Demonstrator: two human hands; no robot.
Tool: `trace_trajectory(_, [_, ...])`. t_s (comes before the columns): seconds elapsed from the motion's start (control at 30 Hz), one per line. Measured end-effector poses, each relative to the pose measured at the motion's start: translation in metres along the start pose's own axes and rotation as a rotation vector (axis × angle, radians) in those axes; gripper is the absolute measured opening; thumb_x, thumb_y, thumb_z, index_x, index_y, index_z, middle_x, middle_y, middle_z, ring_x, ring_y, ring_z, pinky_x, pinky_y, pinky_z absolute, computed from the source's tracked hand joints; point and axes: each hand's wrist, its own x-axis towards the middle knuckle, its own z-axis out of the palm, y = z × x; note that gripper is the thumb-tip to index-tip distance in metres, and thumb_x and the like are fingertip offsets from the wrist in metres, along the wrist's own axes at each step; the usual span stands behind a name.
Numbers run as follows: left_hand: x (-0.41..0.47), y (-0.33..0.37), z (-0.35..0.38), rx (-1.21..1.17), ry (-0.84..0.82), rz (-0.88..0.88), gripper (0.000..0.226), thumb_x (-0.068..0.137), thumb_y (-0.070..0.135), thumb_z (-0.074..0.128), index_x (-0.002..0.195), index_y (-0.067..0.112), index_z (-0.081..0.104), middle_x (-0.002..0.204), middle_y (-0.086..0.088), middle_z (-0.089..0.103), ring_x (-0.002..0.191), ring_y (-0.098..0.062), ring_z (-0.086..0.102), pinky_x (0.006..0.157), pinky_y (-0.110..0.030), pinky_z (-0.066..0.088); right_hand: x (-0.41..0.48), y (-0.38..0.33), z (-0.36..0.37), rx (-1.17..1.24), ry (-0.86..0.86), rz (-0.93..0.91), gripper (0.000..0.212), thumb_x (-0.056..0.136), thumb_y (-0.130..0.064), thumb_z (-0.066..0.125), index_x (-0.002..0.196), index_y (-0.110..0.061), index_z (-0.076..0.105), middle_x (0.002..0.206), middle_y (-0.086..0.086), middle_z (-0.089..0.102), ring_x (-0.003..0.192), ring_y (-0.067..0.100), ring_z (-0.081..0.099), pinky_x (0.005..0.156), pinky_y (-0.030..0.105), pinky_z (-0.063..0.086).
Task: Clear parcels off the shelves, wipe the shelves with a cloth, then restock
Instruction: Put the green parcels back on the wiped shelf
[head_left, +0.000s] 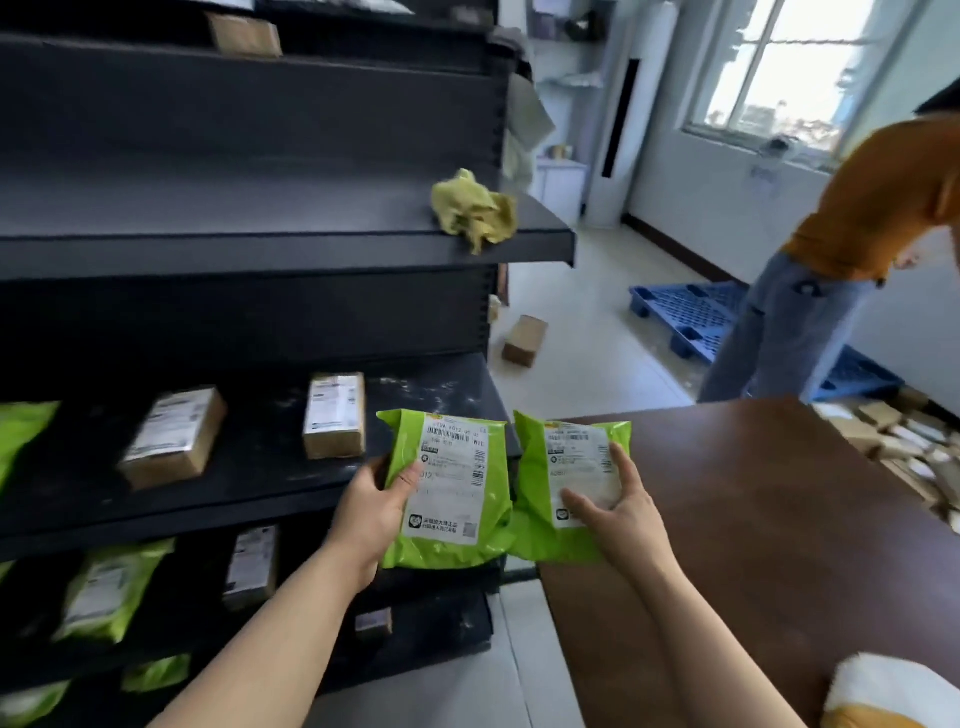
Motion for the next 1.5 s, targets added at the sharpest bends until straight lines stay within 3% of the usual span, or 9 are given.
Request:
trace_trajectory(0.2, [-0.027,0.028,-0.110,-0.061,0.146,0.060,0.036,0.090,0.026,0.062,0.122,0.011,0.057,0.104,-0.010,0.071,0.092,-0.027,0.069,0.078,-0.044,0.057,-0.026,-0.079,0.065,0.029,-0.116,-0.132,0.092,0.074,-0.047,0.076,0.147,-0.047,0.019,0.128,0.005,0.055,0.105,0.021,0.060,0.093,0.037,0.050])
trace_trajectory(0.37, [-0.066,0.047,-0.220,-0.096,0.290,0.109,0.037,0.091,0.025,0.062,0.125,0.012,0.056,0.105,-0.007,0.071,0.090,-0.023,0.069,0.075,-0.041,0.057,-0.083,-0.152,0.132,-0.004,-0.221,-0.270,0.089,0.076,-0.047,0.073,0.147,-0.048,0.018,0.123,0.004,0.053,0.092,0.016,0.057,0.073,0.027,0.049])
trace_trajectory(0.53, [-0.110,0.058,-0.319,-0.074,0.415,0.144,0.047,0.091,0.032,0.062,0.131,0.012,0.051,0.106,-0.005,0.069,0.090,-0.020,0.068,0.067,-0.034,0.056,-0.144,-0.215,0.190,-0.017,-0.296,-0.374,0.088,0.078,-0.048,0.069,0.148,-0.045,0.015,0.126,0.005,0.051,0.106,0.022,0.055,0.089,0.039,0.050])
trace_trajectory(0.67, [-0.149,0.064,-0.389,-0.097,0.492,0.159,0.040,0.092,0.032,0.061,0.127,0.014,0.054,0.105,-0.006,0.071,0.092,-0.024,0.070,0.075,-0.044,0.058,-0.192,-0.256,0.233,0.008,-0.370,-0.428,0.088,0.079,-0.049,0.069,0.148,-0.046,0.014,0.127,0.004,0.051,0.105,0.020,0.055,0.089,0.039,0.051])
trace_trajectory(0.77, [-0.177,0.071,-0.439,-0.111,0.554,0.190,0.035,0.093,0.032,0.059,0.124,0.015,0.057,0.104,-0.005,0.072,0.091,-0.023,0.070,0.074,-0.043,0.058,-0.225,-0.291,0.262,0.022,-0.401,-0.496,0.088,0.079,-0.050,0.069,0.148,-0.046,0.015,0.125,0.003,0.050,0.105,0.020,0.054,0.090,0.040,0.051])
trace_trajectory(0.9, [-0.206,0.086,-0.491,-0.128,0.636,0.226,0.028,0.093,0.033,0.059,0.116,0.017,0.061,0.100,-0.004,0.073,0.086,-0.022,0.072,0.064,-0.037,0.058,-0.258,-0.339,0.285,0.066,-0.458,-0.593,0.087,0.079,-0.051,0.069,0.146,-0.049,0.014,0.126,-0.001,0.049,0.102,0.015,0.054,0.081,0.030,0.051])
trace_trajectory(1.07, [-0.226,0.118,-0.548,-0.142,0.748,0.285,0.034,0.094,0.033,0.058,0.121,0.013,0.059,0.100,-0.006,0.073,0.087,-0.024,0.071,0.064,-0.037,0.057,-0.286,-0.409,0.308,0.109,-0.516,-0.723,0.087,0.077,-0.052,0.069,0.145,-0.050,0.015,0.125,-0.002,0.049,0.104,0.015,0.056,0.087,0.038,0.053])
trace_trajectory(1.2, [-0.222,0.145,-0.587,-0.160,0.808,0.312,0.037,0.093,0.033,0.060,0.123,0.011,0.057,0.101,-0.008,0.072,0.087,-0.027,0.070,0.069,-0.041,0.057,-0.294,-0.464,0.327,0.100,-0.510,-0.796,0.088,0.078,-0.051,0.068,0.148,-0.045,0.016,0.130,0.003,0.049,0.110,0.020,0.054,0.095,0.041,0.049])
trace_trajectory(1.5, [-0.155,0.225,-0.654,-0.158,0.852,0.337,0.020,0.094,0.032,0.059,0.098,0.013,0.064,0.091,-0.007,0.071,0.081,-0.026,0.069,0.062,-0.036,0.055,-0.249,-0.571,0.383,0.124,-0.431,-0.819,0.086,0.080,-0.054,0.066,0.149,-0.037,0.019,0.139,0.003,0.047,0.124,0.024,0.047,0.101,0.043,0.043])
